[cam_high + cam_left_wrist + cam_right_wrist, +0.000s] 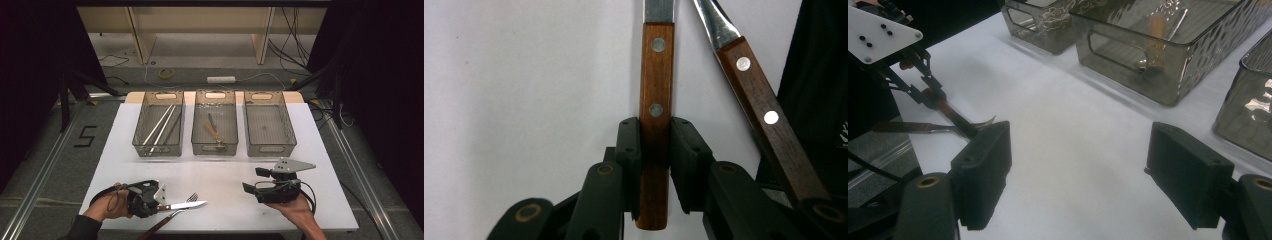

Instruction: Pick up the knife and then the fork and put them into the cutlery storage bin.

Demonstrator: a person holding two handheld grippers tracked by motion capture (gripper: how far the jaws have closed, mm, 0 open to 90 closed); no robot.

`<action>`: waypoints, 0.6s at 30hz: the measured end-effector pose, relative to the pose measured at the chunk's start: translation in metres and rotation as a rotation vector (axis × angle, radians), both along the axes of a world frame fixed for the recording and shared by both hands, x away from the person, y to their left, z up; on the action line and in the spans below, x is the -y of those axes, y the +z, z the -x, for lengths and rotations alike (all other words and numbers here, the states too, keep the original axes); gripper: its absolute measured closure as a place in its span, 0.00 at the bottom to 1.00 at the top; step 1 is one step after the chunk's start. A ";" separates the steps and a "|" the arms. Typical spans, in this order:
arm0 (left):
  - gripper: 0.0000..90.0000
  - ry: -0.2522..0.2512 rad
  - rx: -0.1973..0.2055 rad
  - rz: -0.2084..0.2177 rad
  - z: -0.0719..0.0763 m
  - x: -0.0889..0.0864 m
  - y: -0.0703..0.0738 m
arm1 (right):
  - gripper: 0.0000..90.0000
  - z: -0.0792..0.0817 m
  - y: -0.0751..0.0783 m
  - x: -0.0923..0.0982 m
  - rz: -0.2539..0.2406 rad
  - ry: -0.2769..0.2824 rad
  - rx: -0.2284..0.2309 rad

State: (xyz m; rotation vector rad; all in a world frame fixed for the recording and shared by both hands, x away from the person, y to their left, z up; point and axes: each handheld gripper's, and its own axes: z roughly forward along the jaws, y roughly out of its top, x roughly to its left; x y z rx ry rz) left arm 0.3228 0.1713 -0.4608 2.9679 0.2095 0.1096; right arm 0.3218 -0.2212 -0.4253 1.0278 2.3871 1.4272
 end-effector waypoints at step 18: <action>0.84 0.038 -0.007 0.020 0.000 0.001 0.000 | 0.30 0.000 0.000 -0.001 0.002 0.002 -0.001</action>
